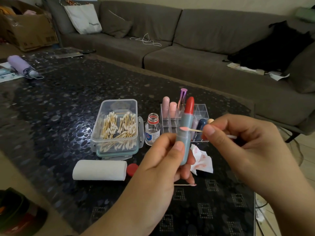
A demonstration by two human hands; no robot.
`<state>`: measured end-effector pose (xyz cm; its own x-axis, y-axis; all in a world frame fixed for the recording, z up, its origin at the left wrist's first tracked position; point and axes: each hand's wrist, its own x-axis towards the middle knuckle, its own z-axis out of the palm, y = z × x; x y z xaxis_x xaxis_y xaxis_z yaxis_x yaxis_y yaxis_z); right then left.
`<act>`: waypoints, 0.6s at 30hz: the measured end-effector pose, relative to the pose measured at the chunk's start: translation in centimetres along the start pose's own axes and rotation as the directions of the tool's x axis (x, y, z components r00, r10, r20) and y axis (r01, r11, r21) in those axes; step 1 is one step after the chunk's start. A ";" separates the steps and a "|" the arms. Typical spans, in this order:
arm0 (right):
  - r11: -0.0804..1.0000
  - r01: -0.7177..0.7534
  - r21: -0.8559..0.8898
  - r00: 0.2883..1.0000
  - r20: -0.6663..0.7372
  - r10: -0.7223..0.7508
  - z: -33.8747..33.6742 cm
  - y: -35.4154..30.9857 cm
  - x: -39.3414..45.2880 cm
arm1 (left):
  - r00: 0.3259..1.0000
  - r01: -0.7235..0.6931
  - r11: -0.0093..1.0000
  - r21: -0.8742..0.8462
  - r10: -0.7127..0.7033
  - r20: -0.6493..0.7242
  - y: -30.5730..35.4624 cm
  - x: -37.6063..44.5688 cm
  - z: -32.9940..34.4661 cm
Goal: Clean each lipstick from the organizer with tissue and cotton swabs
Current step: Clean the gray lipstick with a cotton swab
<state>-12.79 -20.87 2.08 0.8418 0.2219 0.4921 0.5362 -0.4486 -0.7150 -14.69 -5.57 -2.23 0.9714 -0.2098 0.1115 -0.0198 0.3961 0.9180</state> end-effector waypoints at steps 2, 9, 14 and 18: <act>1.000 -0.002 0.010 1.000 0.022 0.002 0.0 0.0 0.0 | 1.000 -0.003 1.000 0.024 0.004 -0.011 -0.1 0.0 0.0; 1.000 -0.008 -0.008 1.000 0.028 0.008 -0.1 0.4 0.0 | 0.999 -0.017 1.000 0.017 0.018 -0.043 0.0 0.1 -0.1; 1.000 0.005 0.026 0.999 0.048 -0.006 0.2 0.2 -0.1 | 0.999 -0.007 0.999 -0.054 0.004 -0.047 0.2 0.1 0.0; 0.999 -0.007 0.043 0.999 0.043 0.006 -0.1 0.2 0.0 | 0.999 -0.013 0.995 -0.096 0.009 -0.044 0.2 0.1 0.3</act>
<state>-12.68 -21.02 1.93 0.8467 0.2561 0.4664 0.5321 -0.4130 -0.7391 -14.67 -5.75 -1.89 0.9806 -0.1670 0.1026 -0.0095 0.4824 0.8759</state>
